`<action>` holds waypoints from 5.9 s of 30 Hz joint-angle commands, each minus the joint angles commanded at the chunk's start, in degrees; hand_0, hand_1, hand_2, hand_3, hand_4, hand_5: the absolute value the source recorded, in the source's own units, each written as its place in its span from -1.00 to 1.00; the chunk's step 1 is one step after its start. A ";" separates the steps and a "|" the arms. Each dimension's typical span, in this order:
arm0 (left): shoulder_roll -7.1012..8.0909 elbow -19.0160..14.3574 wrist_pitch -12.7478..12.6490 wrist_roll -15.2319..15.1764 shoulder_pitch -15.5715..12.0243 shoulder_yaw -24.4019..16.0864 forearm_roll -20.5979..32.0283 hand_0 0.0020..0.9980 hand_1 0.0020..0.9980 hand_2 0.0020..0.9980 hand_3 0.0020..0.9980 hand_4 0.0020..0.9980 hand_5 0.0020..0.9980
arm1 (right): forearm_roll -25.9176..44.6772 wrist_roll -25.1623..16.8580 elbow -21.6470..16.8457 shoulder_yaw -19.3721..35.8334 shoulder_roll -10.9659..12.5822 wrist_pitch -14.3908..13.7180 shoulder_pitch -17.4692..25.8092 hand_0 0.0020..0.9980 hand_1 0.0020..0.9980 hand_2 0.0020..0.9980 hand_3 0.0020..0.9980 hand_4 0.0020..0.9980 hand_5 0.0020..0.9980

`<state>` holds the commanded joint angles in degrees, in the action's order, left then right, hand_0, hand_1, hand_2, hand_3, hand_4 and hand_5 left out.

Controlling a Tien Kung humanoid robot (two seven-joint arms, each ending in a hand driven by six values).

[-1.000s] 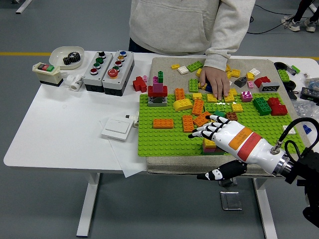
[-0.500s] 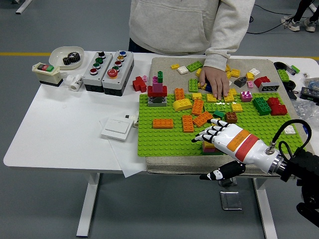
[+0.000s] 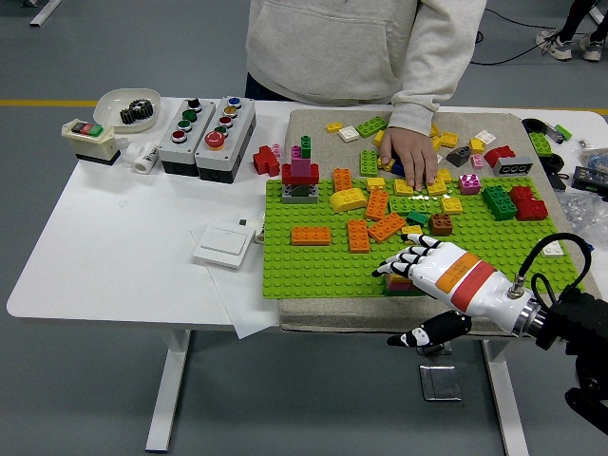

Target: Pick up the brick,pile it on top of brick,press brick,pick up the brick,pile it on top of brick,press brick

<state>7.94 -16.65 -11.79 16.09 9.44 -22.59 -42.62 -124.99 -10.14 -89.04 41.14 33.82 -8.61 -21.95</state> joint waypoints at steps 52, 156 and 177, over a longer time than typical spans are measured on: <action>-0.14 -0.04 0.13 0.19 -0.23 -0.24 -0.46 0.39 0.46 0.49 0.19 0.37 0.32 | -0.33 0.22 -0.31 2.30 -0.19 -0.60 2.21 0.94 0.58 0.59 0.60 1.00 0.38; -0.33 -0.20 0.50 0.34 -0.30 -0.58 -1.72 0.38 0.46 0.49 0.19 0.38 0.32 | 7.84 3.84 9.46 30.26 -8.84 -7.01 12.35 0.71 0.56 0.63 0.66 0.96 0.33; -0.58 -0.44 0.47 0.23 -0.37 0.03 -0.82 0.38 0.45 0.49 0.19 0.37 0.32 | 5.99 -0.02 21.81 20.96 -3.41 -5.33 0.67 0.08 0.25 0.45 0.62 0.89 0.25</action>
<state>7.35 -17.08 -11.31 16.32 9.07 -22.56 -43.44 -119.00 -10.16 -67.23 62.10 30.41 -13.94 -21.28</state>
